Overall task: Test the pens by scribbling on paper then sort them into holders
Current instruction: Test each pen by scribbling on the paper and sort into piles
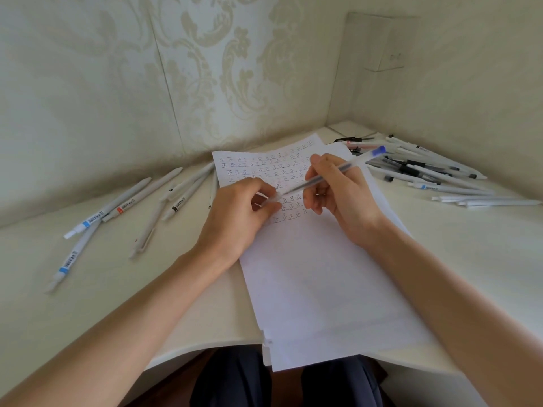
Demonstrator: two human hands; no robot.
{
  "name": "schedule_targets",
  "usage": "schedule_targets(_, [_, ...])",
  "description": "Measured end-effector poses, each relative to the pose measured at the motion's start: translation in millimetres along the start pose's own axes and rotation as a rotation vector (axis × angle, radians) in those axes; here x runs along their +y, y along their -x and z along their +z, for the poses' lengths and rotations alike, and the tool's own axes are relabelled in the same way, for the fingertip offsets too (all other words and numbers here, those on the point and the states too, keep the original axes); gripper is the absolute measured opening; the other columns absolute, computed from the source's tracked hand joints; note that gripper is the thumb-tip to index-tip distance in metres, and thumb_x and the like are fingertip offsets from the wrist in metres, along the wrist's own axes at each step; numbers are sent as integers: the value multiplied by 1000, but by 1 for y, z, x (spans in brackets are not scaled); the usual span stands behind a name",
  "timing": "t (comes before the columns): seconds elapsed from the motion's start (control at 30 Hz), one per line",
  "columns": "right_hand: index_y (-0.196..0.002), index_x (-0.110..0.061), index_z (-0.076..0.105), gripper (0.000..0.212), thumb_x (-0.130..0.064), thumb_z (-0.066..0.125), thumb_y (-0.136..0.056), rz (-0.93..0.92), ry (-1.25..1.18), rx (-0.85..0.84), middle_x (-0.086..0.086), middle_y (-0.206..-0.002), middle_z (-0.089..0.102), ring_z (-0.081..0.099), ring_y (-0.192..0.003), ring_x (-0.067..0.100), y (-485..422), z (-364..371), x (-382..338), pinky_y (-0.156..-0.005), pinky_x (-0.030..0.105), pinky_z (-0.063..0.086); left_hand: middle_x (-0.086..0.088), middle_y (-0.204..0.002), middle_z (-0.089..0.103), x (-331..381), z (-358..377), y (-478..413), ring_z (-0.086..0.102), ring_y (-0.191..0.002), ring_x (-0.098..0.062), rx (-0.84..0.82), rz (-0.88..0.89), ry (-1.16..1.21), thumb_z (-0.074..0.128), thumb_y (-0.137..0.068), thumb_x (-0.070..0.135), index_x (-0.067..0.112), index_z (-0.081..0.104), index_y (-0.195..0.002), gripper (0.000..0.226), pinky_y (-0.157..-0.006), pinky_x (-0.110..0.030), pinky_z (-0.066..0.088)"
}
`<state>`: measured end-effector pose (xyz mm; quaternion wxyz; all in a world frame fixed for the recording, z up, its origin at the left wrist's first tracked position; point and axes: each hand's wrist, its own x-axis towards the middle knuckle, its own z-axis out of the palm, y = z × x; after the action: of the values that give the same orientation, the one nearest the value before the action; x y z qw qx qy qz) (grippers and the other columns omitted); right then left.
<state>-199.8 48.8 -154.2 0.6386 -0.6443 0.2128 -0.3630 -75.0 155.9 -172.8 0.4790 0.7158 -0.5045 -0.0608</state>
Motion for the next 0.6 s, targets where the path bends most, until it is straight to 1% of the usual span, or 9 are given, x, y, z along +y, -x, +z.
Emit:
schedule_targets(0.07, [-72, -6, 49, 29, -18, 47, -99, -1, 11, -13, 7, -48, 56, 46, -46, 20, 0, 0, 0, -44, 25, 36, 8, -81, 65, 1, 0, 1, 60, -70, 0, -1, 19, 1, 72, -80, 16, 14, 68, -90, 10, -64, -8, 43])
schedule_targets(0.13, [-72, -6, 51, 27, -20, 54, -95, -23, 61, -27, 6, -48, 56, 45, -48, 22, 1, 1, 1, -45, 25, 36, 7, -78, 66, 1, -1, 1, 60, -69, -3, -4, 56, -4, 72, -80, 17, 13, 69, -89, 10, -66, -10, 44])
schedule_targets(0.23, [-68, -4, 53, 30, -24, 62, -88, -81, 131, -13, 1, -45, 53, 42, -46, 21, 2, 2, 0, -45, 24, 35, 3, -78, 69, -1, -2, 2, 63, -70, -10, -11, 102, 12, 72, -80, 20, 14, 71, -89, 11, -70, -23, 48])
schedule_targets(0.3, [-66, -4, 52, 31, -23, 61, -89, -97, 151, 6, 1, -43, 52, 41, -43, 18, 3, 2, -1, -44, 23, 35, 0, -75, 69, 0, -2, 4, 62, -68, -13, -30, 126, 34, 72, -79, 19, 11, 72, -89, 12, -69, -29, 48])
schedule_targets(0.5, [-62, -7, 48, 35, -16, 54, -95, -134, 135, 55, 1, -40, 50, 42, -39, 15, 3, 9, 2, -44, 20, 34, -3, -73, 69, 2, -4, 6, 62, -67, -15, -34, 171, 113, 73, -78, 14, 8, 73, -89, 12, -67, -32, 48])
schedule_targets(0.6, [-62, -8, 47, 35, -16, 53, -96, -125, 136, 42, 0, -39, 49, 42, -39, 13, 4, 14, 3, -45, 19, 34, -5, -70, 69, 1, -5, 8, 62, -63, -21, -17, 181, 117, 73, -77, 14, 10, 74, -86, 10, -64, -39, 47])
